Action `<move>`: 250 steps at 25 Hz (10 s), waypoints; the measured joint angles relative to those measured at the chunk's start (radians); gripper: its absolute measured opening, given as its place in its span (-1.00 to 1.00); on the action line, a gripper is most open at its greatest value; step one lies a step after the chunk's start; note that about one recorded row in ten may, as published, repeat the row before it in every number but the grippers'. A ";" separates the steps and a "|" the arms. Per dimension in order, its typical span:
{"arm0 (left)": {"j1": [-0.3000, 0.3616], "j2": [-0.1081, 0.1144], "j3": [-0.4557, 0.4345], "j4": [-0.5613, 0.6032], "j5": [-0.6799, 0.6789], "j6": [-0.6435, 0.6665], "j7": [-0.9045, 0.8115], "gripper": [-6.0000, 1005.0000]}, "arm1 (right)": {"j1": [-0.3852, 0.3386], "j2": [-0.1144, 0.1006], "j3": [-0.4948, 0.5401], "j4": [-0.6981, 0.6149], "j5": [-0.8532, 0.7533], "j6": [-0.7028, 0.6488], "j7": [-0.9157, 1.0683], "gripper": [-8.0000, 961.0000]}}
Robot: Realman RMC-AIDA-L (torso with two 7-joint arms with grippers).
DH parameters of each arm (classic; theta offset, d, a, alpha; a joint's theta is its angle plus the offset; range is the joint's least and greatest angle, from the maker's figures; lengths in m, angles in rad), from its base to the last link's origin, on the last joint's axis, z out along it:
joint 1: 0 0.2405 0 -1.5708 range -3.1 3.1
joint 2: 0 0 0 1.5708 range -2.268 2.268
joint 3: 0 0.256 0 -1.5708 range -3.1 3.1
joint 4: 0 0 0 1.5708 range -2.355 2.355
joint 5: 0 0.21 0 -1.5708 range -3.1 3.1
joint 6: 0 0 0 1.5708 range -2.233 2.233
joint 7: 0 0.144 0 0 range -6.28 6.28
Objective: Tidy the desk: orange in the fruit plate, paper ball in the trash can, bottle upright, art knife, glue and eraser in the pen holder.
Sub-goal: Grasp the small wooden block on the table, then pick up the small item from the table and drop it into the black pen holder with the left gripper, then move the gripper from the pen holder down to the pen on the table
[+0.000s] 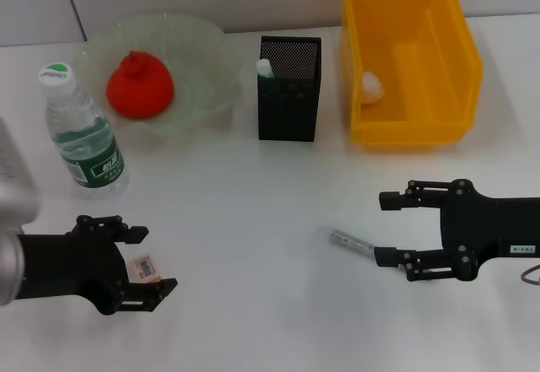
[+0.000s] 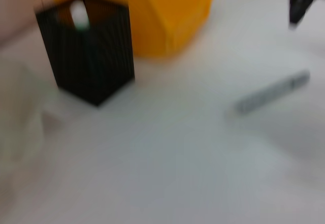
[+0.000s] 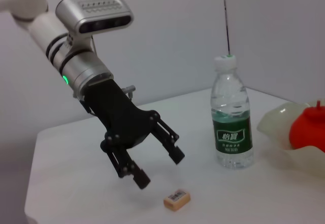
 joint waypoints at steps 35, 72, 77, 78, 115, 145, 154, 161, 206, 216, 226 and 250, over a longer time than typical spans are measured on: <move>-0.227 -0.007 0.109 -0.050 0.336 0.058 -0.258 0.40 | -0.015 0.001 0.004 0.063 -0.003 0.062 -0.010 0.59; -0.272 -0.005 0.158 -0.139 0.396 0.022 -0.270 -0.19 | -0.007 -0.001 0.005 0.088 -0.005 0.088 -0.010 0.59; -0.257 -0.006 0.158 -0.068 0.363 0.023 -0.270 -0.17 | -0.010 -0.002 0.006 0.088 -0.005 0.089 -0.010 0.59; -0.253 -0.006 0.158 -0.048 0.348 0.023 -0.270 -0.17 | -0.012 -0.002 0.007 0.088 -0.005 0.093 -0.010 0.59; -0.582 -0.011 0.444 -0.521 -0.121 -1.069 -0.190 -0.06 | -0.006 0.001 0.014 0.089 -0.005 0.100 -0.002 0.59; -0.333 0.002 0.423 -0.115 -0.234 -0.934 -0.117 0.56 | -0.007 -0.005 0.050 0.080 0.004 0.090 0.023 0.58; -0.270 0.000 0.139 -0.264 -0.857 -0.368 0.441 0.55 | -0.006 -0.005 0.056 0.070 0.005 0.079 0.030 0.58; -0.255 0.002 0.015 -0.695 -1.065 0.059 0.881 0.54 | -0.018 -0.004 0.081 -0.035 -0.001 0.063 0.173 0.58; -0.227 0.010 0.004 -1.227 -1.060 0.089 1.206 0.54 | 0.417 0.012 -0.794 -0.516 -0.765 0.015 1.308 0.57; -0.229 0.009 0.004 -1.232 -1.057 0.089 1.205 0.54 | 0.386 0.015 -0.823 -0.476 -0.723 0.106 1.335 0.46; -0.229 0.009 0.004 -1.232 -1.055 0.087 1.204 0.54 | 0.382 0.015 -0.856 -0.437 -0.721 0.165 1.347 -0.05; -0.233 0.010 0.010 -1.232 -1.055 0.094 1.203 0.54 | 0.398 0.015 -0.888 -0.371 -0.710 0.217 1.351 -0.36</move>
